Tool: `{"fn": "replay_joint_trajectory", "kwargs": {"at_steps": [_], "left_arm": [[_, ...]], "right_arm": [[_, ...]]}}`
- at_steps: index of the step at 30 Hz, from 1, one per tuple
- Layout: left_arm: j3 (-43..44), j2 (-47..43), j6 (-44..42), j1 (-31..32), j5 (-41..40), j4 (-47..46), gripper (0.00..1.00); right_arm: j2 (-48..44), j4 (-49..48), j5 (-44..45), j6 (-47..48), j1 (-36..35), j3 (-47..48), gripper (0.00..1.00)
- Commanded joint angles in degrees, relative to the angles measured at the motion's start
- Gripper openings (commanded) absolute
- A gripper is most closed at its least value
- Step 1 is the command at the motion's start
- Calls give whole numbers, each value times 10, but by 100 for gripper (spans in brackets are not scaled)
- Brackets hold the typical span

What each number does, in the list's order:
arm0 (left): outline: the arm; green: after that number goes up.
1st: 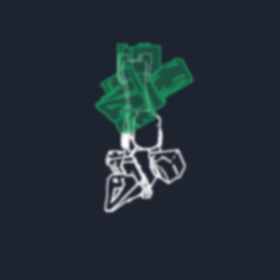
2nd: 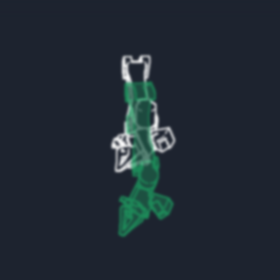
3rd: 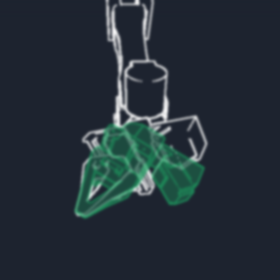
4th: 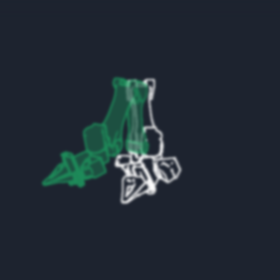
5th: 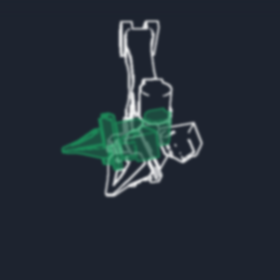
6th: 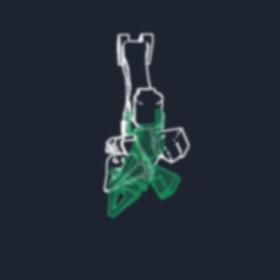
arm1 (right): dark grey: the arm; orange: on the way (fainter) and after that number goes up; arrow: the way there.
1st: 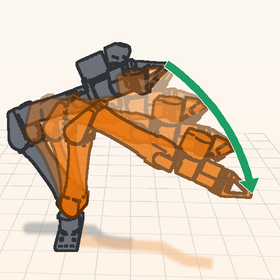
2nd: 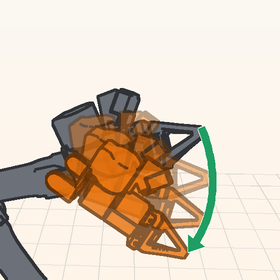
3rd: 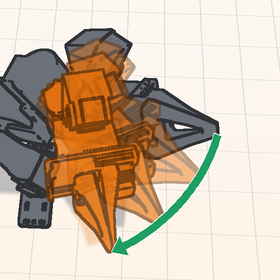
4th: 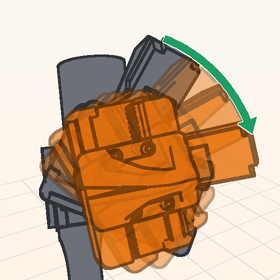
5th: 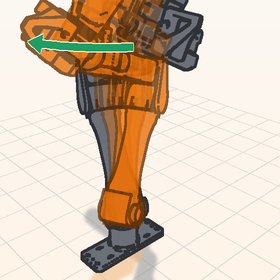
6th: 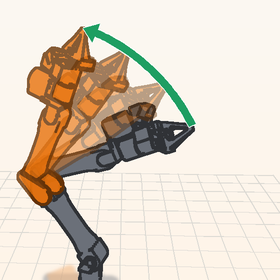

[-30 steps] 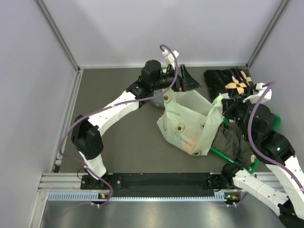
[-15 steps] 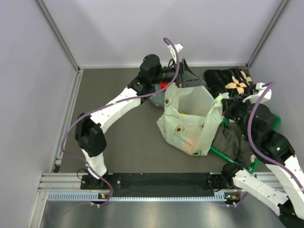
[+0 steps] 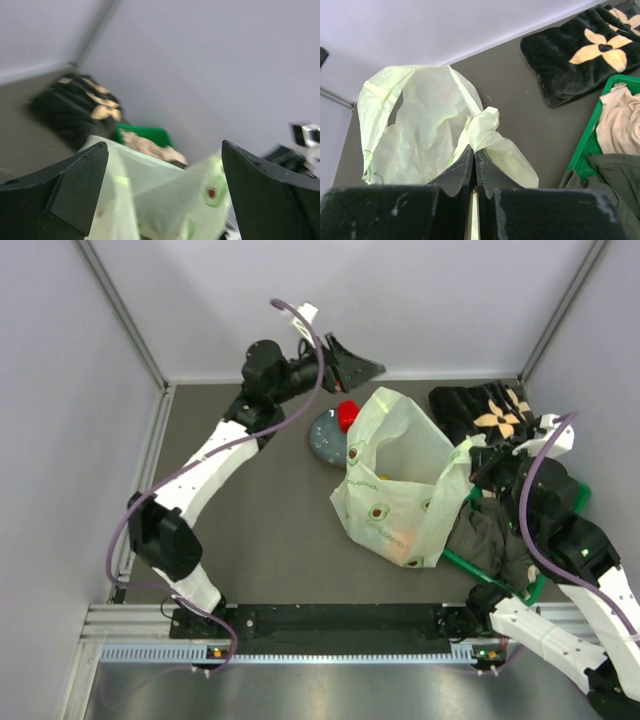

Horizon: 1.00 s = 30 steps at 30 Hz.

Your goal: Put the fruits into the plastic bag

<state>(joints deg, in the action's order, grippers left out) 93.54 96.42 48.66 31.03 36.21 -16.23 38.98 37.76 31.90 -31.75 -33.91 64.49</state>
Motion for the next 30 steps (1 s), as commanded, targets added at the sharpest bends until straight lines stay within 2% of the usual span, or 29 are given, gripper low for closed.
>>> {"fn": "replay_joint_trajectory", "kwargs": {"at_steps": [1, 2, 3, 4, 8, 15, 20, 24, 30], "left_arm": [[6, -87, -158, -5, -238, 203, 99], [18, -89, -157, -5, -299, 247, 99], [25, -87, -151, -5, -428, 297, 99], [30, -85, -150, -6, -463, 349, 99], [24, -68, -204, -6, -571, 385, 99], [42, 31, -216, -6, -569, 400, 99], [51, 104, -221, -8, -561, 362, 99], [137, 204, -222, -17, -534, 373, 99], [214, 288, -204, -17, -503, 350, 99]], "right_arm": [[-2, -1, 22, -1, 5, 0, 0], [-2, -2, 22, -1, 5, 0, 0], [1, -4, 22, 0, 5, 0, 0], [3, -6, 22, 3, 4, 0, 0], [13, -8, 25, 10, 5, 7, 0], [41, 20, 19, 11, 4, 26, 0], [52, 45, 25, -13, 5, 34, 0], [67, 66, 26, -24, 5, 45, 0], [105, 70, 10, -26, 4, 74, 0]]}}
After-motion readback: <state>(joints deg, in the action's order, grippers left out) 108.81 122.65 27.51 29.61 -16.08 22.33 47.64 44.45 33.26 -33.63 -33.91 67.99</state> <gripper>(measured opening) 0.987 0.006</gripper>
